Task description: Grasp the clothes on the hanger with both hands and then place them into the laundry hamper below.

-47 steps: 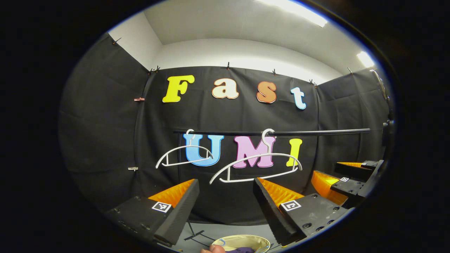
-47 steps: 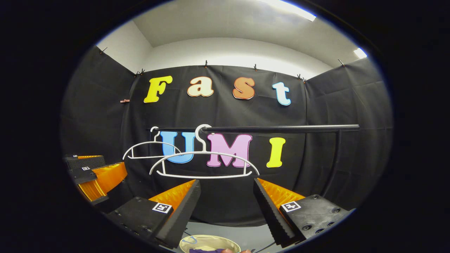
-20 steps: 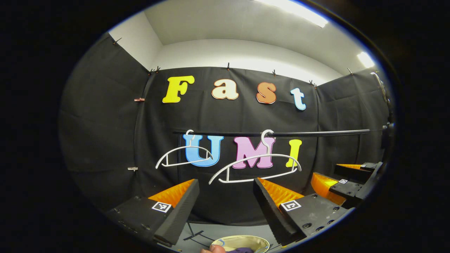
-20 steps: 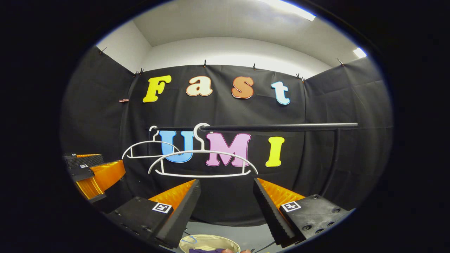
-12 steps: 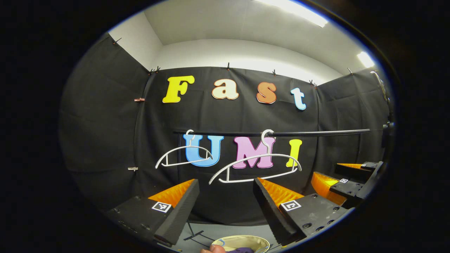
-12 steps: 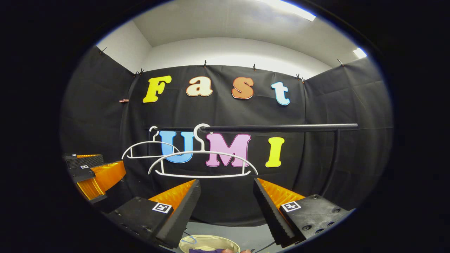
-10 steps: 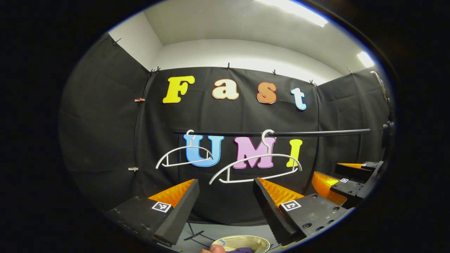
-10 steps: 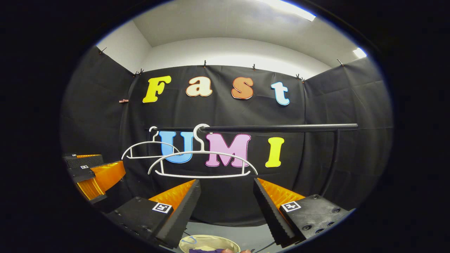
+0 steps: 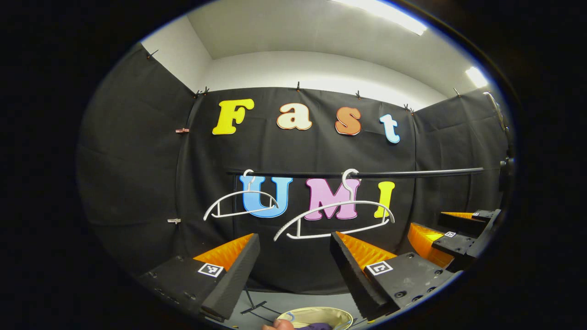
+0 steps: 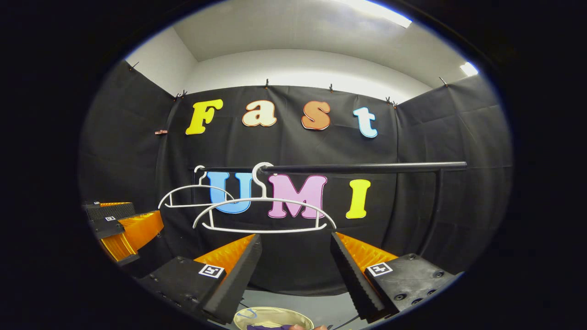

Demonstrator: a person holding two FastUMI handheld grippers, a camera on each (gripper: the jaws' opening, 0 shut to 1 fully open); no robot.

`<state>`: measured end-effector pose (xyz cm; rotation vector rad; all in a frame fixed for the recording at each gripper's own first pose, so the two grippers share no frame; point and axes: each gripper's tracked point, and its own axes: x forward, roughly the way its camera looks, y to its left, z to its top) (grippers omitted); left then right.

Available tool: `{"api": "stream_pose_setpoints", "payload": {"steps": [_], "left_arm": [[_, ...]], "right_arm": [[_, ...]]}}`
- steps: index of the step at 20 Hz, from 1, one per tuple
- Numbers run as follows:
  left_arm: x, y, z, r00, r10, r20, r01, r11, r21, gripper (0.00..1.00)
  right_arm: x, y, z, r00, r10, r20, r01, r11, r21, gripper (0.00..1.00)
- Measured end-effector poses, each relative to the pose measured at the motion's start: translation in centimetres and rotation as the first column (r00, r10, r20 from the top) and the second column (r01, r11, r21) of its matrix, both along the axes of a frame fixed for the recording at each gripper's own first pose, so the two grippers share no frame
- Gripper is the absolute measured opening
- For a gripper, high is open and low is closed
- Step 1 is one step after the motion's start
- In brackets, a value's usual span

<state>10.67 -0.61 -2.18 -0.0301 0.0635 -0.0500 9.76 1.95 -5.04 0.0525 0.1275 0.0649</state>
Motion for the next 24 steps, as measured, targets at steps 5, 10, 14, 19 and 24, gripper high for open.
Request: {"api": "stream_pose_setpoints", "payload": {"steps": [5,10,14,19,24], "left_arm": [[-0.1,-0.3,-0.7,1.000,-0.006,-0.017,0.007,1.000,0.019,0.97],[-0.4,-0.4,-1.7,1.000,0.005,-0.029,-0.005,1.000,0.019,0.97],[-0.8,-0.2,-2.0,0.999,0.016,-0.037,-0.015,1.000,0.009,0.97],[-1.5,0.2,-2.2,0.999,0.024,-0.043,-0.024,1.000,0.006,0.97],[-1.6,0.3,-2.1,0.999,0.028,-0.043,-0.028,1.000,0.001,0.97]], "right_arm": [[0.0,-0.3,0.8,0.999,0.000,0.032,0.000,1.000,-0.005,0.96],[1.0,-0.5,1.8,0.997,-0.002,0.073,0.001,1.000,0.004,0.96],[1.4,0.0,1.8,0.997,0.006,0.077,-0.007,1.000,0.010,0.96],[1.4,1.0,1.2,0.998,0.025,0.053,-0.025,1.000,0.010,0.96],[1.0,1.3,1.0,0.998,0.036,0.045,-0.036,0.999,0.000,0.96]]}}
